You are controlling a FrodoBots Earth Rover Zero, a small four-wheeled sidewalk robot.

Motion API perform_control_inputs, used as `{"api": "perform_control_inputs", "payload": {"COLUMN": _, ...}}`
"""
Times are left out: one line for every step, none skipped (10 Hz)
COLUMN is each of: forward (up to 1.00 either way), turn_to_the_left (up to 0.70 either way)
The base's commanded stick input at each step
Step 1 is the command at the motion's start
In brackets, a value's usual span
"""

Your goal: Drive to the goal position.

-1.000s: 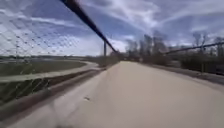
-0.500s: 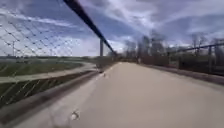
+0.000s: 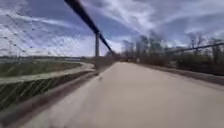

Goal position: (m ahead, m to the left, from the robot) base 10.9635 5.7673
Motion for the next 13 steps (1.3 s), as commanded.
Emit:
{"api": "perform_control_inputs", "payload": {"forward": 1.0, "turn_to_the_left": 0.01}}
{"api": "perform_control_inputs", "payload": {"forward": 1.0, "turn_to_the_left": 0.01}}
{"api": "perform_control_inputs", "payload": {"forward": 1.0, "turn_to_the_left": 0.01}}
{"api": "perform_control_inputs", "payload": {"forward": 1.0, "turn_to_the_left": -0.02}}
{"api": "perform_control_inputs", "payload": {"forward": 1.0, "turn_to_the_left": -0.12}}
{"api": "perform_control_inputs", "payload": {"forward": 1.0, "turn_to_the_left": -0.25}}
{"api": "perform_control_inputs", "payload": {"forward": 1.0, "turn_to_the_left": -0.39}}
{"api": "perform_control_inputs", "payload": {"forward": 1.0, "turn_to_the_left": -0.39}}
{"api": "perform_control_inputs", "payload": {"forward": 1.0, "turn_to_the_left": -0.39}}
{"api": "perform_control_inputs", "payload": {"forward": 1.0, "turn_to_the_left": -0.39}}
{"api": "perform_control_inputs", "payload": {"forward": 1.0, "turn_to_the_left": -0.39}}
{"api": "perform_control_inputs", "payload": {"forward": 1.0, "turn_to_the_left": -0.22}}
{"api": "perform_control_inputs", "payload": {"forward": 1.0, "turn_to_the_left": -0.04}}
